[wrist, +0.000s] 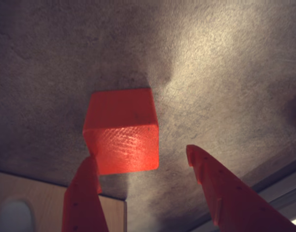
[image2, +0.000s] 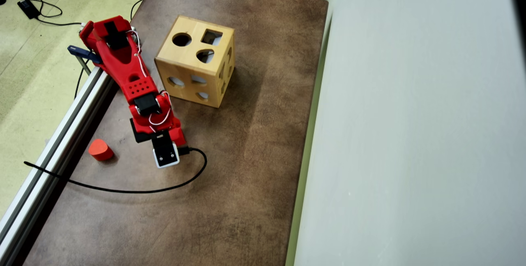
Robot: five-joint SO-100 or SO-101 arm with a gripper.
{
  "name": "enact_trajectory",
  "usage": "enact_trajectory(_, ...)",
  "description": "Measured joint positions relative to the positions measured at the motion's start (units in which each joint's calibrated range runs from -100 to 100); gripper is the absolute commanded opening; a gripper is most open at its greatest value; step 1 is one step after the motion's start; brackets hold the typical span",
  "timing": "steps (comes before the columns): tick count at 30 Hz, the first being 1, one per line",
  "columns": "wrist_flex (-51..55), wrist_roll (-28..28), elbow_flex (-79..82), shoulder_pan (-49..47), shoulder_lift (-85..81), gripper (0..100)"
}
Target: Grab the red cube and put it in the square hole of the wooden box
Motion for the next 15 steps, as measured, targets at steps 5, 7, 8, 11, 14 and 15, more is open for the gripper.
enact_trajectory(5, -0.2, 0.0, 0.0, -0.1, 2.0, 29)
enact_trajectory(7, -0.2, 0.0, 0.0, -0.1, 2.9, 29)
enact_trajectory(8, -0.2, 0.0, 0.0, -0.1, 3.0, 29)
enact_trajectory(11, -0.2, 0.0, 0.0, -1.1, 3.0, 29)
enact_trajectory(14, -0.2, 0.0, 0.0, -1.7, 3.0, 28)
enact_trajectory(15, -0.2, 0.0, 0.0, -1.8, 3.0, 28)
